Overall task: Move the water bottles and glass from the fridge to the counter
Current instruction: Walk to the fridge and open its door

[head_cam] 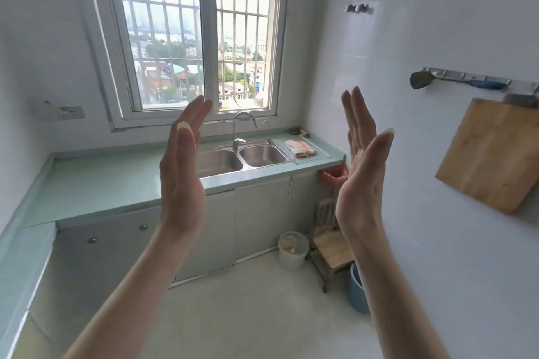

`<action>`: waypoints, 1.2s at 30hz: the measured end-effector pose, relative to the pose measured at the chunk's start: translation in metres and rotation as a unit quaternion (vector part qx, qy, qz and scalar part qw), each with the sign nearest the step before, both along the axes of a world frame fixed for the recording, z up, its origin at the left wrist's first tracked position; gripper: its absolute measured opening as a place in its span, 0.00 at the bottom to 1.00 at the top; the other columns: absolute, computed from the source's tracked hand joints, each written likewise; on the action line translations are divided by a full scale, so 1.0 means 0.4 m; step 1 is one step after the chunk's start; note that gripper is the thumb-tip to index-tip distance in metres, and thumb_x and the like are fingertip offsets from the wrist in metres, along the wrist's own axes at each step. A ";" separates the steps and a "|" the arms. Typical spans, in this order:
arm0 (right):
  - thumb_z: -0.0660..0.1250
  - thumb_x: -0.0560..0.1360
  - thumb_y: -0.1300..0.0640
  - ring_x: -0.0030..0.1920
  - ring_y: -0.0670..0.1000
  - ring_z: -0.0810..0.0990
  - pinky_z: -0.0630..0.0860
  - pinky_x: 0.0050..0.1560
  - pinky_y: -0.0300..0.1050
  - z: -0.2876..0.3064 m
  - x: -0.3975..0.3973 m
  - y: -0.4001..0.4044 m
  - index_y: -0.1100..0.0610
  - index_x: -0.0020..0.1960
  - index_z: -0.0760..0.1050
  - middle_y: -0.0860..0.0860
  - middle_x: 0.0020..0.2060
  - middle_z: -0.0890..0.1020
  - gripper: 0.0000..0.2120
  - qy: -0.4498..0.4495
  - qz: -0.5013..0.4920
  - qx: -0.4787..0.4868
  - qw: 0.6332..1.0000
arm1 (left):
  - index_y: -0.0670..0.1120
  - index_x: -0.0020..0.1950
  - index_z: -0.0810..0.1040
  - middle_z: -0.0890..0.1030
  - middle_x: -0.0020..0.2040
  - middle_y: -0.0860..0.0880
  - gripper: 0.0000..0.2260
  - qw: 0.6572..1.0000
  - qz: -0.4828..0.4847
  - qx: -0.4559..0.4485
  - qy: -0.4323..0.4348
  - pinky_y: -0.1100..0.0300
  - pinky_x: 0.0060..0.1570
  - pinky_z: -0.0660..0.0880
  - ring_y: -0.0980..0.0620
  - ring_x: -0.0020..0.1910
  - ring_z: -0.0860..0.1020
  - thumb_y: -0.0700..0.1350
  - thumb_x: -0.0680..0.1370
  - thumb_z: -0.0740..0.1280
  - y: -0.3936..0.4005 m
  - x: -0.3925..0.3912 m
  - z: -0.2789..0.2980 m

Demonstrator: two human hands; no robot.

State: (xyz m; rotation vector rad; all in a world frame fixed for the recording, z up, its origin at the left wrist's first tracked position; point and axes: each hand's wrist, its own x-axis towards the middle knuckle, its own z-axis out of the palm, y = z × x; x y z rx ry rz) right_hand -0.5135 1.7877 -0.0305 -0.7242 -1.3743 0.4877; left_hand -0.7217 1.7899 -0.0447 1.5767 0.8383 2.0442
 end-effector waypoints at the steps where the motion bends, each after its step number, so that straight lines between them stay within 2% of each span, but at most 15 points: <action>1: 0.39 0.78 0.22 0.83 0.35 0.61 0.54 0.85 0.46 -0.001 0.022 0.039 0.34 0.82 0.62 0.34 0.82 0.68 0.38 -0.004 -0.011 0.001 1.000 | 0.53 0.78 0.70 0.77 0.76 0.56 0.26 1.000 -0.013 0.000 -0.001 0.54 0.80 0.62 0.58 0.79 0.71 0.60 0.84 0.49 0.048 0.023 0.000; 4: 0.36 0.83 0.32 0.85 0.36 0.58 0.50 0.88 0.52 0.007 0.092 0.149 0.40 0.86 0.59 0.34 0.84 0.65 0.35 -0.030 -0.038 -0.014 0.999 | 0.53 0.79 0.70 0.77 0.77 0.54 0.26 0.999 -0.047 -0.007 0.004 0.51 0.82 0.61 0.58 0.80 0.70 0.60 0.84 0.50 0.188 0.102 0.010; 6: 0.36 0.82 0.29 0.85 0.37 0.57 0.50 0.87 0.50 0.022 0.141 0.217 0.41 0.87 0.58 0.36 0.85 0.65 0.38 -0.043 -0.050 -0.005 0.998 | 0.50 0.80 0.69 0.76 0.78 0.53 0.26 0.998 -0.065 0.006 0.018 0.50 0.83 0.60 0.57 0.80 0.70 0.59 0.85 0.50 0.275 0.161 0.026; 8: 0.38 0.79 0.25 0.86 0.38 0.58 0.51 0.87 0.51 0.040 0.191 0.281 0.42 0.87 0.58 0.38 0.85 0.65 0.42 -0.047 -0.068 0.014 0.996 | 0.52 0.79 0.70 0.76 0.78 0.53 0.24 0.995 -0.090 0.024 0.019 0.49 0.82 0.61 0.56 0.80 0.70 0.57 0.85 0.50 0.355 0.222 0.045; 10: 0.38 0.80 0.24 0.86 0.40 0.58 0.56 0.85 0.46 0.055 0.239 0.336 0.44 0.87 0.58 0.39 0.85 0.66 0.43 -0.037 -0.093 0.024 0.995 | 0.57 0.76 0.71 0.76 0.78 0.52 0.21 0.992 -0.118 0.038 0.013 0.48 0.82 0.61 0.54 0.81 0.69 0.57 0.86 0.49 0.430 0.284 0.059; 12: 0.37 0.83 0.27 0.86 0.41 0.59 0.64 0.82 0.41 0.059 0.288 0.375 0.47 0.87 0.59 0.42 0.85 0.67 0.41 -0.021 -0.116 0.027 0.993 | 0.58 0.76 0.71 0.75 0.78 0.52 0.21 0.989 -0.144 0.043 0.019 0.47 0.82 0.61 0.54 0.81 0.69 0.57 0.86 0.49 0.494 0.346 0.060; 15: 0.39 0.78 0.21 0.85 0.40 0.61 0.53 0.88 0.55 0.060 0.384 0.413 0.48 0.87 0.61 0.42 0.83 0.69 0.47 -0.022 -0.186 0.049 0.981 | 0.52 0.79 0.71 0.75 0.79 0.52 0.24 0.984 -0.168 0.047 0.040 0.43 0.82 0.61 0.54 0.81 0.69 0.56 0.86 0.49 0.584 0.448 0.051; 16: 0.39 0.77 0.20 0.85 0.40 0.61 0.52 0.88 0.56 0.061 0.422 0.423 0.47 0.86 0.61 0.42 0.83 0.70 0.48 -0.013 -0.209 0.048 0.977 | 0.51 0.79 0.70 0.75 0.79 0.53 0.25 0.981 -0.183 0.046 0.042 0.42 0.82 0.61 0.54 0.82 0.68 0.56 0.86 0.49 0.613 0.486 0.048; 18: 0.35 0.82 0.25 0.84 0.39 0.63 0.52 0.88 0.55 0.063 0.507 0.438 0.48 0.86 0.62 0.42 0.82 0.71 0.44 0.015 -0.251 0.038 0.967 | 0.53 0.79 0.70 0.75 0.79 0.52 0.24 0.972 -0.231 0.040 0.030 0.41 0.83 0.60 0.53 0.82 0.68 0.56 0.86 0.49 0.669 0.568 0.044; 20: 0.32 0.85 0.38 0.84 0.38 0.64 0.53 0.88 0.54 0.061 0.584 0.442 0.50 0.86 0.63 0.43 0.82 0.72 0.38 0.036 -0.295 0.026 0.955 | 0.54 0.79 0.70 0.75 0.79 0.53 0.23 0.960 -0.277 0.032 0.019 0.43 0.83 0.60 0.54 0.82 0.68 0.56 0.87 0.49 0.715 0.659 0.042; 22: 0.32 0.85 0.43 0.84 0.39 0.64 0.53 0.88 0.54 0.058 0.642 0.445 0.49 0.85 0.63 0.43 0.82 0.71 0.36 0.023 -0.353 0.024 0.935 | 0.54 0.78 0.70 0.75 0.79 0.53 0.23 0.943 -0.331 0.027 0.004 0.48 0.83 0.61 0.55 0.81 0.69 0.56 0.86 0.49 0.758 0.754 0.042; 25: 0.33 0.86 0.43 0.84 0.39 0.64 0.54 0.88 0.52 0.052 0.711 0.451 0.47 0.85 0.63 0.43 0.82 0.71 0.34 0.010 -0.425 0.019 0.905 | 0.54 0.78 0.69 0.75 0.79 0.53 0.22 0.913 -0.408 0.026 0.005 0.54 0.82 0.62 0.56 0.81 0.69 0.55 0.87 0.48 0.817 0.889 0.039; 28: 0.36 0.84 0.39 0.84 0.39 0.63 0.54 0.88 0.52 0.052 0.772 0.461 0.44 0.83 0.63 0.43 0.83 0.70 0.33 0.002 -0.491 0.025 0.871 | 0.54 0.79 0.68 0.74 0.79 0.53 0.22 0.879 -0.475 0.035 0.013 0.52 0.82 0.62 0.55 0.81 0.69 0.53 0.88 0.46 0.877 1.015 0.037; 32: 0.37 0.83 0.37 0.84 0.39 0.63 0.54 0.87 0.54 0.066 0.834 0.466 0.46 0.84 0.63 0.44 0.83 0.70 0.35 0.004 -0.577 0.023 0.816 | 0.51 0.79 0.68 0.74 0.79 0.50 0.21 0.824 -0.566 0.032 0.000 0.51 0.82 0.63 0.54 0.81 0.69 0.50 0.89 0.46 0.918 1.164 0.044; 36: 0.38 0.81 0.34 0.83 0.36 0.64 0.54 0.87 0.52 0.068 0.872 0.439 0.42 0.81 0.65 0.43 0.82 0.71 0.35 0.026 -0.654 0.038 0.755 | 0.51 0.79 0.69 0.75 0.79 0.49 0.23 0.759 -0.650 0.024 -0.014 0.47 0.83 0.61 0.51 0.81 0.69 0.55 0.87 0.48 0.903 1.298 0.035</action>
